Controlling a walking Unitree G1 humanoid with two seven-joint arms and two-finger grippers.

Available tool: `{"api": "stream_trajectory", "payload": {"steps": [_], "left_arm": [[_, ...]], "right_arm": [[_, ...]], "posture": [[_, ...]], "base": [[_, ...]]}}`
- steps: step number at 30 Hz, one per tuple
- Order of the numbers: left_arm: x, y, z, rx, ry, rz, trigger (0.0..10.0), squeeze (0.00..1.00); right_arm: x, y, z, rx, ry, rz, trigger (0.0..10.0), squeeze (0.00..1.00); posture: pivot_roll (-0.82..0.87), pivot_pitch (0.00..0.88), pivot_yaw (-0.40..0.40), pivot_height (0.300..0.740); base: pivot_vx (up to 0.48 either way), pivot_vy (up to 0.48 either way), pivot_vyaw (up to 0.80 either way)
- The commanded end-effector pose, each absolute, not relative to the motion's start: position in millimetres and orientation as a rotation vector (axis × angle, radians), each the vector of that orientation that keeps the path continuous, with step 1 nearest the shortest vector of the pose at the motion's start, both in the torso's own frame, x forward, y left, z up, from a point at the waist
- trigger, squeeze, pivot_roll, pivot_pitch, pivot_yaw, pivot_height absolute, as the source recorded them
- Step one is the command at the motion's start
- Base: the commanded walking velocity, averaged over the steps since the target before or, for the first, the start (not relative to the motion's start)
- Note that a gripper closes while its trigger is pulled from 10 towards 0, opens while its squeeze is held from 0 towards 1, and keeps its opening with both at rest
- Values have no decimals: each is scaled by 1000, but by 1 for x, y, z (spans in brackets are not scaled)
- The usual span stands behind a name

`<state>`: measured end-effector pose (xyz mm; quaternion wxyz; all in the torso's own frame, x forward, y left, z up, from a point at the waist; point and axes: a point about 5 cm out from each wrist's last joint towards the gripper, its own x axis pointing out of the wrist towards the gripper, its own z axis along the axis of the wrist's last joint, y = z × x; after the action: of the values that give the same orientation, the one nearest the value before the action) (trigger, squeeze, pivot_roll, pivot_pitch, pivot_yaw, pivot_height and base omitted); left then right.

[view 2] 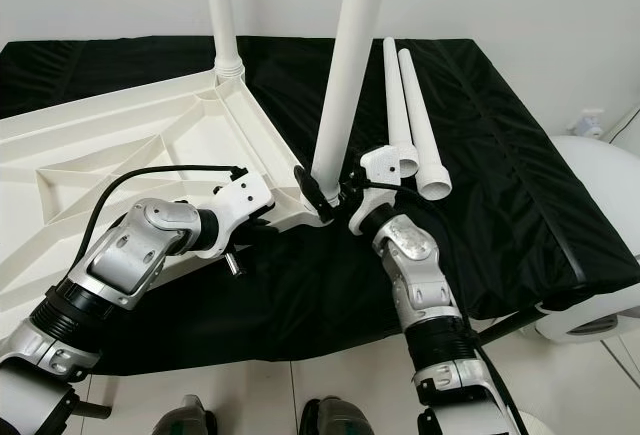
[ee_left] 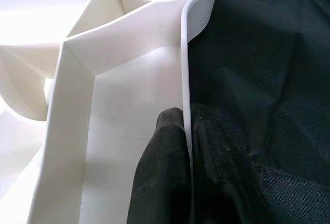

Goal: Building children table

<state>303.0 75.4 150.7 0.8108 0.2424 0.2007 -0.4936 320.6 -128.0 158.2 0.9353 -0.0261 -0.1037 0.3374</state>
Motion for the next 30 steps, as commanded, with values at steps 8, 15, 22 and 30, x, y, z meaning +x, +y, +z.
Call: {"api": "stream_trajectory", "payload": {"steps": [8,15,22,30], "left_arm": [[304,67,167,545,322,-1060,10000,0],[303,66,167,545,320,-1063,10000,0],[302,66,167,546,321,-1065,10000,0],[301,67,166,548,326,-1070,10000,0]], "right_arm": [[328,-134,156,-74,-130,882,10000,0],[337,-140,160,-100,-118,913,10000,0],[343,-143,160,-92,-94,948,10000,0],[343,-143,157,-99,-58,1026,10000,0]], "posture": [[18,26,-51,740],[19,24,-52,740],[21,23,-49,740],[24,29,-46,740]], "base": [[0,0,0],[0,0,0],[0,0,0],[0,0,0]]}}
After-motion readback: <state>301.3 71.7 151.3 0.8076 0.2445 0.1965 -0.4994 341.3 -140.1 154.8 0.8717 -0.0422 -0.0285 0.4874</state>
